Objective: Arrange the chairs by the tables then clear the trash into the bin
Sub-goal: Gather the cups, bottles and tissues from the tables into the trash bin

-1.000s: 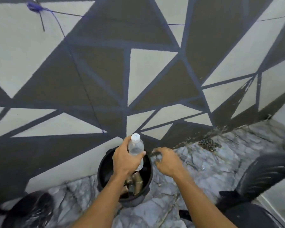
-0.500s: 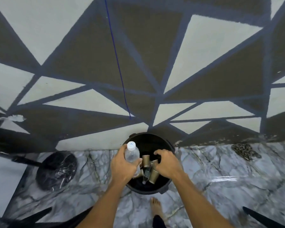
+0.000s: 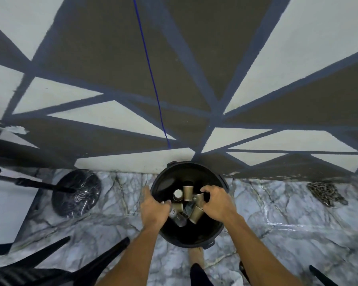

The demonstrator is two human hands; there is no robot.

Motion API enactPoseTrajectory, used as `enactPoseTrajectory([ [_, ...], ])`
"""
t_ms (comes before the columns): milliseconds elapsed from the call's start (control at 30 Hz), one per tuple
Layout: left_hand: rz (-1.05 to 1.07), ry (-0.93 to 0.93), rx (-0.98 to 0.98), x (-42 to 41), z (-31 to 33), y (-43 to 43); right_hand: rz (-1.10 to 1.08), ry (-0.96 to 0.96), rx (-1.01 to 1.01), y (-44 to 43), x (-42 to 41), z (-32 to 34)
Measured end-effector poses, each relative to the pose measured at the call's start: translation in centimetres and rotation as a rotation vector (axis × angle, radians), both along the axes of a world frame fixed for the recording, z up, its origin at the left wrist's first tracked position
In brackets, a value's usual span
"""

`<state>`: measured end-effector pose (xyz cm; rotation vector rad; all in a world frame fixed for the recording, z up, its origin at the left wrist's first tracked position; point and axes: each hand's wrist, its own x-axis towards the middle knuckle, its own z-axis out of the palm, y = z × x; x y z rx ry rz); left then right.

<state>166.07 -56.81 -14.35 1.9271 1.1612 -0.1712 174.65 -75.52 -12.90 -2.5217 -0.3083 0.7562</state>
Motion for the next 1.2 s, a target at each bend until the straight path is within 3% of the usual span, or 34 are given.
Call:
enactPoseTrajectory([
  [300,-0.231,-0.084,0.014,3.1,1.8,0.4,-0.061,-0.035,0.037,1.0,0.9,1.4],
  [533,-0.583,-0.135,-0.008,4.4,3.2,-1.2,-0.246,-0.062,-0.026,-1.7,-2.3,4.3],
  [833,-1.230,-0.220,0.035,0.4,6.9,-8.4,-0.646,-0.139,-0.091,-6.8,-15.6,8.4],
  [1200,-1.899,-0.420,0.025,-12.1,12.1,-27.8,-1.217,-0.240,-0.171,-18.5,-36.6,12.8],
])
